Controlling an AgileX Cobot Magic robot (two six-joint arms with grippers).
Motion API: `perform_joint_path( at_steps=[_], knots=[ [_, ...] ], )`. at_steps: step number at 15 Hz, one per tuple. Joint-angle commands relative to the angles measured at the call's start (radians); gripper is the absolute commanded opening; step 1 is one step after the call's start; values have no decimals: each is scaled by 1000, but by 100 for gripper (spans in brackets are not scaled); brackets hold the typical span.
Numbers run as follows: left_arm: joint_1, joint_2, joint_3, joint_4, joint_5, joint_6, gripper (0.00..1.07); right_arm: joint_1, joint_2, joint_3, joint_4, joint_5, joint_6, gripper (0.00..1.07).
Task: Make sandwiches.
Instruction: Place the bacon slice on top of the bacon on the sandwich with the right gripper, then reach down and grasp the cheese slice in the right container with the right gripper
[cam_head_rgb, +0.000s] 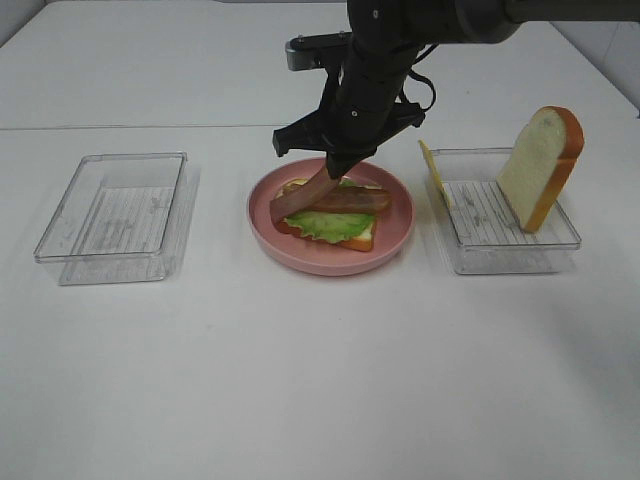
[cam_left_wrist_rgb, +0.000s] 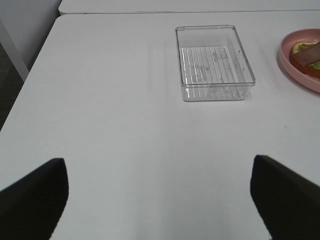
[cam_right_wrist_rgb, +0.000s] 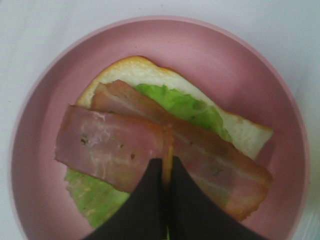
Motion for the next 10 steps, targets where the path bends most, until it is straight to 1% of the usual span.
perform_joint_path(
  at_steps=[1, 2, 3, 4, 5, 6, 7, 8, 10],
  knots=[
    [5, -14, 2, -3, -3, 2, 91, -1, 21, -6, -58, 18, 18, 0],
    [5, -14, 2, -3, -3, 2, 91, -1, 30, -6, -67, 21, 18, 0],
    [5, -14, 2, -3, -3, 2, 91, -1, 34, -6, -75, 20, 18, 13],
    [5, -14, 2, -3, -3, 2, 91, -1, 34, -6, -82, 18, 18, 21],
    [5, -14, 2, -3, -3, 2, 91, -1, 34, -6, -94, 14, 22, 47],
    [5, -14, 2, -3, -3, 2, 91, 1, 33, -6, -110, 16, 36, 84],
    [5, -14, 2, -3, -3, 2, 91, 1, 31, -14, -111, 48, 36, 99],
    [5, -14, 2, -3, -3, 2, 91, 1, 29, -21, -107, 73, 31, 99],
    [5, -14, 2, -3, -3, 2, 91, 1, 0, -93, -96, 242, -22, 99]
  ],
)
